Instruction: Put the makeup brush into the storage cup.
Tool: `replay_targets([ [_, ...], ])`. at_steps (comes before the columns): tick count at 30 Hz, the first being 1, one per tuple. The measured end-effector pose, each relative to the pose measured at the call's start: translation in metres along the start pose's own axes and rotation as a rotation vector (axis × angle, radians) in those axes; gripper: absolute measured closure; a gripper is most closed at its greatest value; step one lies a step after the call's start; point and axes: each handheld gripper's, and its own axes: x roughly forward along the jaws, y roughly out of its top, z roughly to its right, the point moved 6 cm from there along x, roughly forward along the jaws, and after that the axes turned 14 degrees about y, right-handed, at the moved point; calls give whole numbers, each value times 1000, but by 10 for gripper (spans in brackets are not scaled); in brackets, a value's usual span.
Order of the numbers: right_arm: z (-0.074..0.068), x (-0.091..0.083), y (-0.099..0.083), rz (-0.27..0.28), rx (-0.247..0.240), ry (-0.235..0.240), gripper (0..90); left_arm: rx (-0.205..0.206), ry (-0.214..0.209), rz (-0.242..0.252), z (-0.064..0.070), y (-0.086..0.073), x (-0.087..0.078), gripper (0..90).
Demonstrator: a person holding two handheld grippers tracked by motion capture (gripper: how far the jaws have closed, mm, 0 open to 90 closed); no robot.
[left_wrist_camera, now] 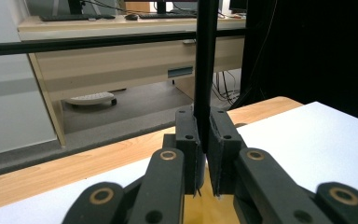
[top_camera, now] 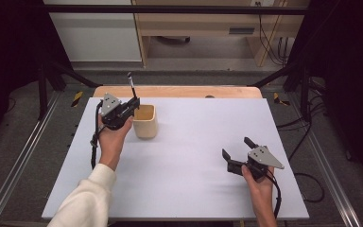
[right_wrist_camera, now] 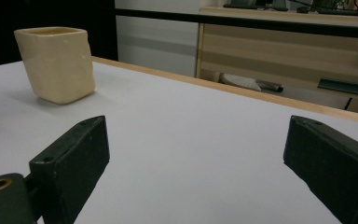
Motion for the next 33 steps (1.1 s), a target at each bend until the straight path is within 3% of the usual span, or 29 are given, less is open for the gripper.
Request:
replay_targets([
  [27, 0, 1, -5, -17, 8, 2, 77, -2, 2, -21, 9, -27, 0, 842],
  [33, 0, 2, -6, -21, 4, 3, 78, 26, 17, -25, 14, -32, -2, 842],
])
